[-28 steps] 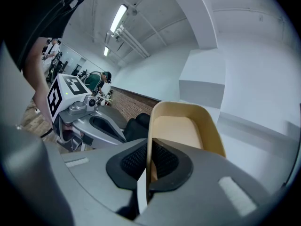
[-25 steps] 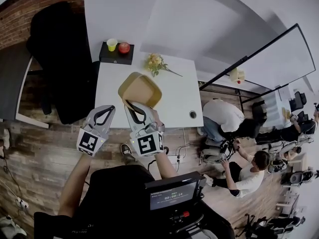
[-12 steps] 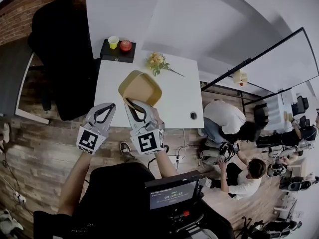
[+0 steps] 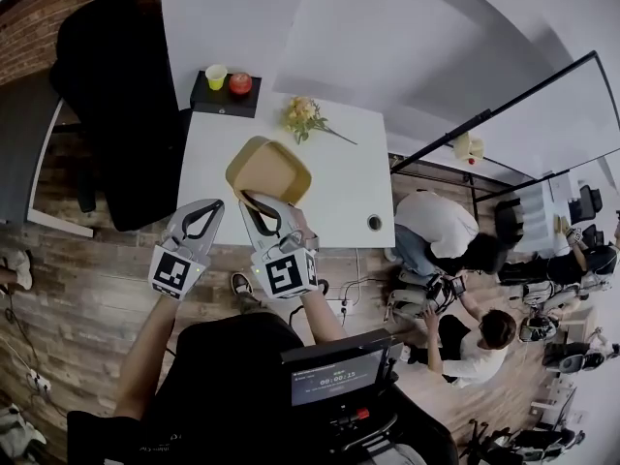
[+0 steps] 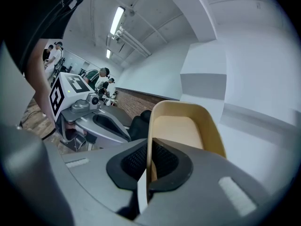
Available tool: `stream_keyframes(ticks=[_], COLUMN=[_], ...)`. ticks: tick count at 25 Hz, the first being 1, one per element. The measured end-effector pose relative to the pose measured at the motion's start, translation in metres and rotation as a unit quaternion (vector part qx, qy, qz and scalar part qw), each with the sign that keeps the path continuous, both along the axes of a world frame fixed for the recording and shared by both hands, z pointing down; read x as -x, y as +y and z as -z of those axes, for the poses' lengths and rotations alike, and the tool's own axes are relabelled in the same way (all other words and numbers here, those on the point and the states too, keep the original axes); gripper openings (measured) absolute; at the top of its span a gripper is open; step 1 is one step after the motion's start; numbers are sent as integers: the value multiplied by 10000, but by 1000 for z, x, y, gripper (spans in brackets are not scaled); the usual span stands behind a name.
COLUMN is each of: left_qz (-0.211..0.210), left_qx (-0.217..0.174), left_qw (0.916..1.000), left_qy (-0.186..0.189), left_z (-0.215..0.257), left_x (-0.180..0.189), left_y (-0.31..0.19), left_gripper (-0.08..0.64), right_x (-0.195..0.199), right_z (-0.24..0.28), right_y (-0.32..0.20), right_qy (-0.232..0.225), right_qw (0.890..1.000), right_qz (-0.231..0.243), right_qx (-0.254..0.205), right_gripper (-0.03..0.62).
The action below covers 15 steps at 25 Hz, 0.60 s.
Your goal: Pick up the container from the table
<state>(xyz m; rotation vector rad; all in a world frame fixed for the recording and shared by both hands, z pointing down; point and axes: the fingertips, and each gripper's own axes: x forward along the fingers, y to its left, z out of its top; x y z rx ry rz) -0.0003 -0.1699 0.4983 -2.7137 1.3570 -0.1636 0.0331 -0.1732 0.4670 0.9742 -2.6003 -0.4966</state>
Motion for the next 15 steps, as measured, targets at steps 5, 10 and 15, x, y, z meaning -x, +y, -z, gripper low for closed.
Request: stream_keyframes(ticks=[5,10,15], left_qz=[30,39,44], left_qx=[30,104,127], left_qw=[10000,9999,9999], left_qy=[-6,22,38], left_z=[-5,-11,-15], left_x=[-8,-16,-17], left_y=[-6,-6,-12], left_gripper=[2,2,2], right_x=[-8,-13,-15], right_z=[-5,-12,-17], right_y=[-7,-11,-16], right_qy=[28,56,76], right_qw=[10000,9999,9998], right_qz=[33,45,40], right_qx=[57,106,151], right_gripper=[14,14,14])
